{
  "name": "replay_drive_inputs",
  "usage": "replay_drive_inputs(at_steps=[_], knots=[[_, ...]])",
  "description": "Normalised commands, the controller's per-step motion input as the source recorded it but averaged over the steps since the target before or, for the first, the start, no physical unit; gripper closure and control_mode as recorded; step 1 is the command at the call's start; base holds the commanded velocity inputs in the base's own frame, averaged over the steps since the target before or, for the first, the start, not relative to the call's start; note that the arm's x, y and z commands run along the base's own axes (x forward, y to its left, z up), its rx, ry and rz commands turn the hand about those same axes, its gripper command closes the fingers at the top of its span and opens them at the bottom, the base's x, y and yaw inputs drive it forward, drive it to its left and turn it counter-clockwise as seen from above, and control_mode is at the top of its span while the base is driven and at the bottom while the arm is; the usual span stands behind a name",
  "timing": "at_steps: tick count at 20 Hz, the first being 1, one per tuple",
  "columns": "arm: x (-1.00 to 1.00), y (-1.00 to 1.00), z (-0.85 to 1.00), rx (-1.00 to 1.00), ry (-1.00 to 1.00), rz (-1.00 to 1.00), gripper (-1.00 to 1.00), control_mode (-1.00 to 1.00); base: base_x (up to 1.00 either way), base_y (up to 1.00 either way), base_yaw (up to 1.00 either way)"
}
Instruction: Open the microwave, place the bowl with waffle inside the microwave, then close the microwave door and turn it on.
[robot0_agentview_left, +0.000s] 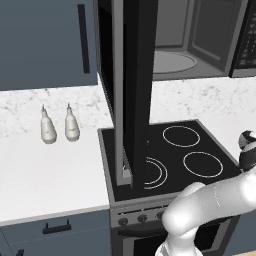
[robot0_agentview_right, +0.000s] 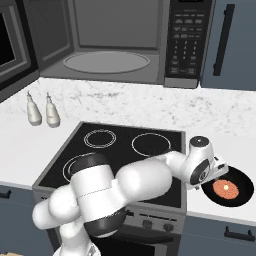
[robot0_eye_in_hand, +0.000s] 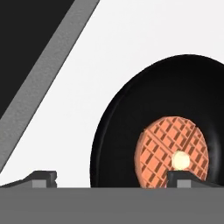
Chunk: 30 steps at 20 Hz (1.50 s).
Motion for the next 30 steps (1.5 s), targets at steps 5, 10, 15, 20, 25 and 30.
replay_drive_inputs(at_steps=[5,10,15,20,25,30], knots=[[0.00,0.00,-0.29,0.00,0.00,0.00,-1.00,-1.00,0.00,0.00,0.00],[0.00,0.00,-0.30,0.00,0.00,-0.01,-1.00,-1.00,0.00,0.00,0.00],[0.00,0.00,-0.16,0.00,0.00,0.00,-1.00,-1.00,0.00,0.00,0.00],[0.00,0.00,0.00,0.00,0.00,0.00,-1.00,-1.00,0.00,0.00,0.00],[0.00,0.00,0.00,0.00,0.00,0.00,1.00,-1.00,0.00,0.00,0.00],[0.00,-0.03,0.00,0.00,0.00,0.01,1.00,-1.00,0.00,0.00,0.00]])
